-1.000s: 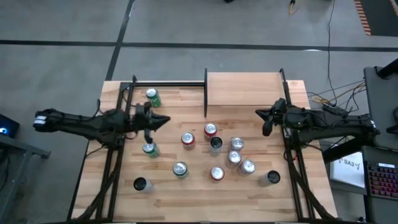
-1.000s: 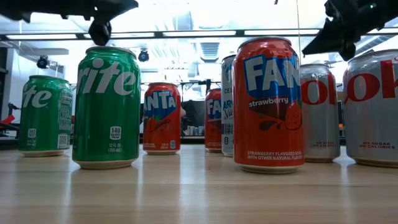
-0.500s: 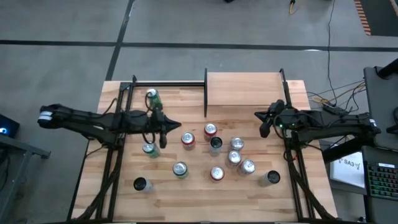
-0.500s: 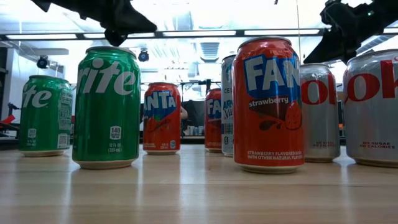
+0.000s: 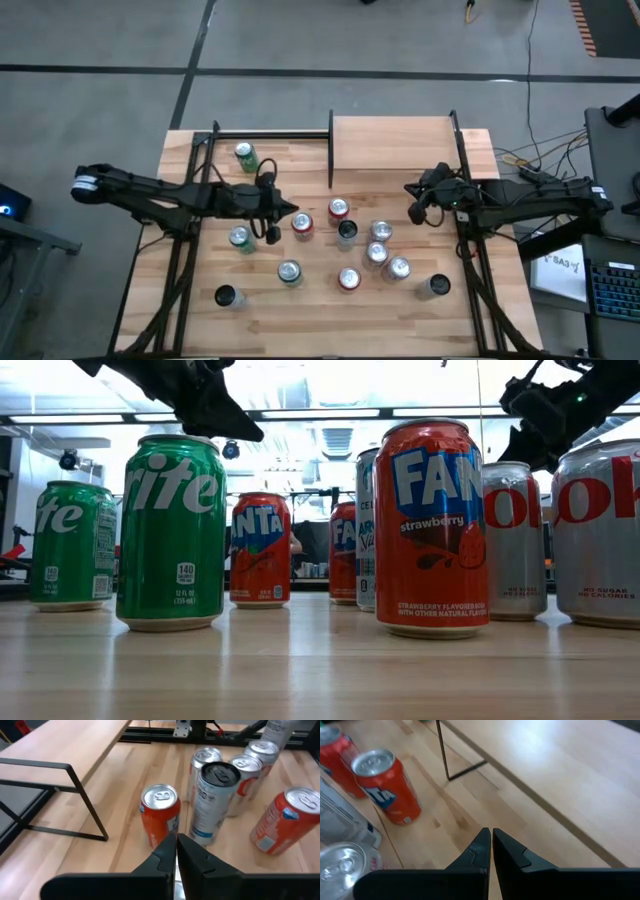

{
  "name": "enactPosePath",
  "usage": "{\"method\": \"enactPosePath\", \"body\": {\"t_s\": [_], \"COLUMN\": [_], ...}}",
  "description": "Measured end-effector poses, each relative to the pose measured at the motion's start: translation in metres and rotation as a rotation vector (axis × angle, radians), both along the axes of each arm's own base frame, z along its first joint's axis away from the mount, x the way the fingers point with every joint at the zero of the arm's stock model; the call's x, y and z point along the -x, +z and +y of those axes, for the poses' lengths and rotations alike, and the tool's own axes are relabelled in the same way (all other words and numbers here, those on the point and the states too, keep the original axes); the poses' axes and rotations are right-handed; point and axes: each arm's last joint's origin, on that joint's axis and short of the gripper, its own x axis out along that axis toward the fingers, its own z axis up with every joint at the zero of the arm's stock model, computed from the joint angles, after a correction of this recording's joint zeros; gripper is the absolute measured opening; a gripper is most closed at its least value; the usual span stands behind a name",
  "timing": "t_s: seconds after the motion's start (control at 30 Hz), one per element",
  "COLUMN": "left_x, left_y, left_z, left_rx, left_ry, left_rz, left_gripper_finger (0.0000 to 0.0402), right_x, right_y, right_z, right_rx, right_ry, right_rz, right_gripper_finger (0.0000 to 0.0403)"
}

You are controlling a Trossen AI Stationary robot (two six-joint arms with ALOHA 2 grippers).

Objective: Place canned beverage on shelf
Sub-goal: Put the bottom green soda can on the shelf

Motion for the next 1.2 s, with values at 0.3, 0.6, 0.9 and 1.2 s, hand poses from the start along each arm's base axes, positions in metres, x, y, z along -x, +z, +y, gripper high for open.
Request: {"method": "enactPosePath", "body": {"t_s": [0.3,0.6,0.9,1.2], "left_x": [-0.022,-0.035,-0.023,-0.016], "left_y": [0.001,0.014,0.029,0.039], "left_z": [-0.002,-0.016,-0.021,-0.050], "left_rx": [-0.013,-0.019,0.143,0.301], "left_ry": [-0.001,-0.028,-0.055,-0.241], "left_rz": [0.174,0.198,0.355,0.405], "left_gripper_finger": [0.0000,0.0000,0.0000,0.0000], "right_x": [0.000,0.000,0.000,0.000], "right_y": [0.000,0.000,0.000,0.000], "right_z": [0.000,0.000,0.000,0.000], "right_rx": [-0.007,-0.007,-0.007,-0.005], "right_ry": [-0.006,-0.006,-0.006,-0.006], "right_rz": [-0.009,-0.009,-0.009,-0.008], "right_gripper_finger": [0.0009,0.0009,0.0009,0.0009]}}
